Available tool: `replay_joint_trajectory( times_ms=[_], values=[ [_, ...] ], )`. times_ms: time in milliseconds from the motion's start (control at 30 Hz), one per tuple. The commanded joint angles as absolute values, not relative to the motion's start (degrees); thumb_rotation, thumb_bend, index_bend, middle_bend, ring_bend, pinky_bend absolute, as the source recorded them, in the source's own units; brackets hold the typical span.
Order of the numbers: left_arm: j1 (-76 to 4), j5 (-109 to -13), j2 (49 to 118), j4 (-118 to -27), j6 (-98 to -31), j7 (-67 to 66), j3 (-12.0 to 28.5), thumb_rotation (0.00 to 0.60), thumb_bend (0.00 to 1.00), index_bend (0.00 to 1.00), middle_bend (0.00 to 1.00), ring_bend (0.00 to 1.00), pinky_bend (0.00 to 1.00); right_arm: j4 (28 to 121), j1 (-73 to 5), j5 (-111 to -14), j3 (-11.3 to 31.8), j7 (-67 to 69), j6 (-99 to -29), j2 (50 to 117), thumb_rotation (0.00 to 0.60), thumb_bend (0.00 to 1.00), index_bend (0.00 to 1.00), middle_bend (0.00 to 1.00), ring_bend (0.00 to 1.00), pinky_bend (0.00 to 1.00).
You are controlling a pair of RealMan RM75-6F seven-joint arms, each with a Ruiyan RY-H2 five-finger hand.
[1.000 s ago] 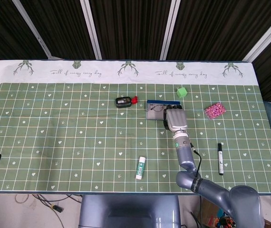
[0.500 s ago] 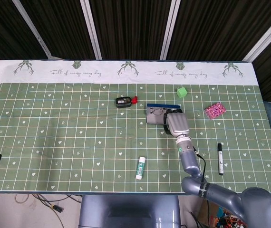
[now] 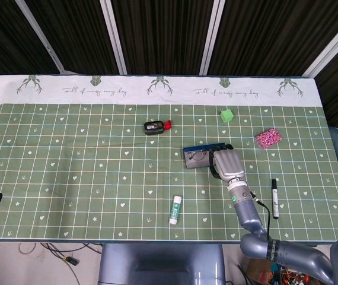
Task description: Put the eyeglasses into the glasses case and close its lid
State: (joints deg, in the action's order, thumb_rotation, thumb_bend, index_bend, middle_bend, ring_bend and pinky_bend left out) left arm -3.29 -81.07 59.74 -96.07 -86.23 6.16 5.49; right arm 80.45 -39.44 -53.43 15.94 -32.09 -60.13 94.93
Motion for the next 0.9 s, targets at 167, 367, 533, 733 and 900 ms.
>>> replay_joint_trajectory(
  times_ms=[167, 367, 533, 733, 900],
  values=[
    [-3.29, -81.01, 59.73, -96.08, -86.21, 6.11, 5.50, 0.600, 0.27, 0.18, 0.00, 0.00, 0.00, 80.44, -41.44, -52.05, 16.88, -34.16, -59.49, 94.57, 0.600, 0.56, 0.70, 0.32, 0.34, 0.23],
    [-3.26, -80.99, 59.73, -96.05, -86.34, 6.11, 5.57, 0.600, 0.27, 0.18, 0.00, 0.00, 0.00, 77.78, -43.56, -49.92, 17.89, -35.31, -58.12, 95.38, 0.600, 0.56, 0.71, 0.32, 0.33, 0.23],
    [-3.28, -80.94, 59.74, -96.06, -86.33, 6.10, 5.61, 0.600, 0.27, 0.18, 0.00, 0.00, 0.00, 75.84, -44.64, -48.42, 18.23, -35.50, -57.23, 96.08, 0.600, 0.56, 0.72, 0.31, 0.32, 0.20],
    [-3.23, -80.81, 59.80, -96.07, -86.41, 6.00, 5.66, 0.600, 0.27, 0.18, 0.00, 0.00, 0.00, 73.09, -45.61, -47.74, 18.43, -34.88, -56.74, 97.04, 0.600, 0.56, 0.74, 0.29, 0.30, 0.18],
    [-3.15, -80.46, 59.85, -96.28, -86.52, 5.82, 5.80, 0.600, 0.27, 0.18, 0.00, 0.00, 0.00, 69.79, -46.70, -47.16, 19.32, -33.49, -56.11, 98.20, 0.600, 0.56, 0.75, 0.29, 0.30, 0.18]
  ],
)
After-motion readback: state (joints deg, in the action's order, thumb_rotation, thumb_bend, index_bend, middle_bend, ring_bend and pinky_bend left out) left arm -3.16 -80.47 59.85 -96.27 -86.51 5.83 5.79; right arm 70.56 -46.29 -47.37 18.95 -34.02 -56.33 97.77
